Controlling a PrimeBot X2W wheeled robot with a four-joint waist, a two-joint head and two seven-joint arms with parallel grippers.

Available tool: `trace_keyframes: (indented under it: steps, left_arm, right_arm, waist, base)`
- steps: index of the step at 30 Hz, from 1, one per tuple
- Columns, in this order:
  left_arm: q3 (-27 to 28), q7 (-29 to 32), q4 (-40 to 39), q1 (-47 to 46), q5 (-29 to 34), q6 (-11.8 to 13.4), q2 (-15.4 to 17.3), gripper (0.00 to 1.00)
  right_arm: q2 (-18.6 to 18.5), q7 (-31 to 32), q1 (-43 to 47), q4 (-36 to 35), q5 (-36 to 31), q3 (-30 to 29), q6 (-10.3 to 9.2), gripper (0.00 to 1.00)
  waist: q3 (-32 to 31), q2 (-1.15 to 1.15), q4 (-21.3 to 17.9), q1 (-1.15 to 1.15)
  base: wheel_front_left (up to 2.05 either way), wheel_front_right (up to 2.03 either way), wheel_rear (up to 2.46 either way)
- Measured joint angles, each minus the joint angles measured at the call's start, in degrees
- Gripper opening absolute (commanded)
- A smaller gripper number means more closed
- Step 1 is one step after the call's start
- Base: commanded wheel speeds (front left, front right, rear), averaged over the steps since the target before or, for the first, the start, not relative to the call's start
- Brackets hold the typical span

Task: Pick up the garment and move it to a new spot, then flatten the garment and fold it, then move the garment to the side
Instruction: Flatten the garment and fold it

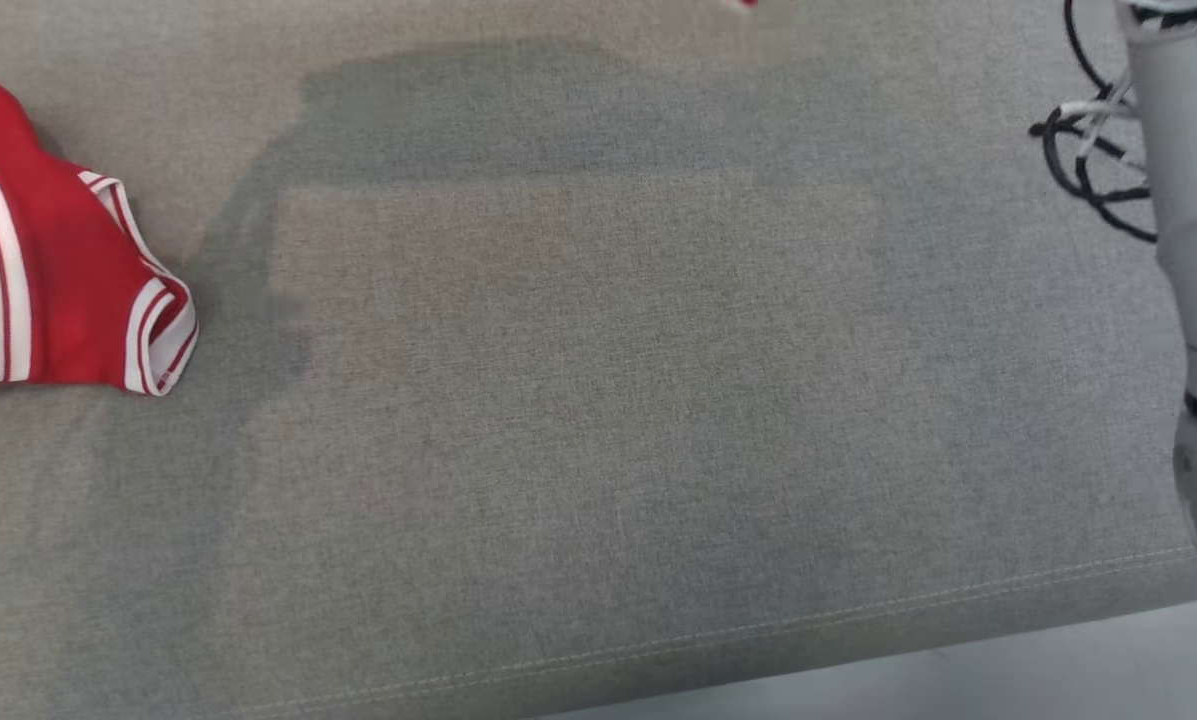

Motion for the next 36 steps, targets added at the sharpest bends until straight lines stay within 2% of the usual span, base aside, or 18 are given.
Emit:
trace_keyframes:
  steps: [4, 6, 11, 14, 18, 26, 36]
  left_arm:
    - [-1.47, -0.73, 3.59, -0.7, -0.67, -0.63, -4.21, 0.0]
    - [-2.24, -1.16, 5.09, 0.24, -0.94, -1.05, -5.24, 0.0]
    - [-8.66, -1.13, 10.88, 12.26, -0.55, -2.13, -6.62, 0.0]
    - [-9.53, -2.05, 12.26, 18.86, -1.9, -2.57, -7.94, 0.0]
    - [-9.78, -4.25, 11.96, 23.93, -3.16, -3.08, -8.69, 0.0]
    - [-9.6, -10.61, 10.21, 34.98, -5.82, -3.5, -9.87, 0.0]
    - [-12.39, -15.75, 3.74, 42.5, -5.7, -3.5, -9.5, 0.0]
  right_arm:
    - [-1.75, -2.27, -1.86, 1.37, -0.4, 0.37, -0.01, 0.0]
    - [-2.32, -2.57, -1.19, 1.96, -0.41, 1.78, -0.01, 0.0]
    - [-2.43, -4.87, 10.95, 4.99, 1.36, 8.14, -0.13, 0.0]
    - [-2.42, -6.66, 19.47, 5.54, 3.28, 10.78, -0.15, 0.0]
    - [-3.13, -8.87, 26.74, 5.39, 5.94, 11.31, -0.15, 0.0]
    - [-3.8, -9.47, 38.3, 4.26, 9.22, 12.0, -0.13, 0.0]
    - [-6.1, -9.95, 46.92, -0.11, 11.35, 11.32, -0.13, 0.0]
  waist:
    - [2.76, 0.0, -0.58, 0.0]
    - [3.34, 0.0, -0.58, 0.0]
    - [4.59, 0.0, 0.55, 0.0]
    - [4.06, 0.0, 1.37, 0.0]
    - [2.53, 0.0, 1.96, 0.0]
    - [-1.94, 0.0, 2.24, 0.0]
    - [-6.97, 0.0, 1.87, 0.0]
  base:
    - [0.0, 0.0, 0.0]
    - [0.0, 0.0, 0.0]
    - [0.0, 0.0, 0.0]
    - [0.0, 0.0, 0.0]
    - [0.0, 0.0, 0.0]
    - [0.0, 0.0, 0.0]
    - [0.0, 0.0, 0.0]
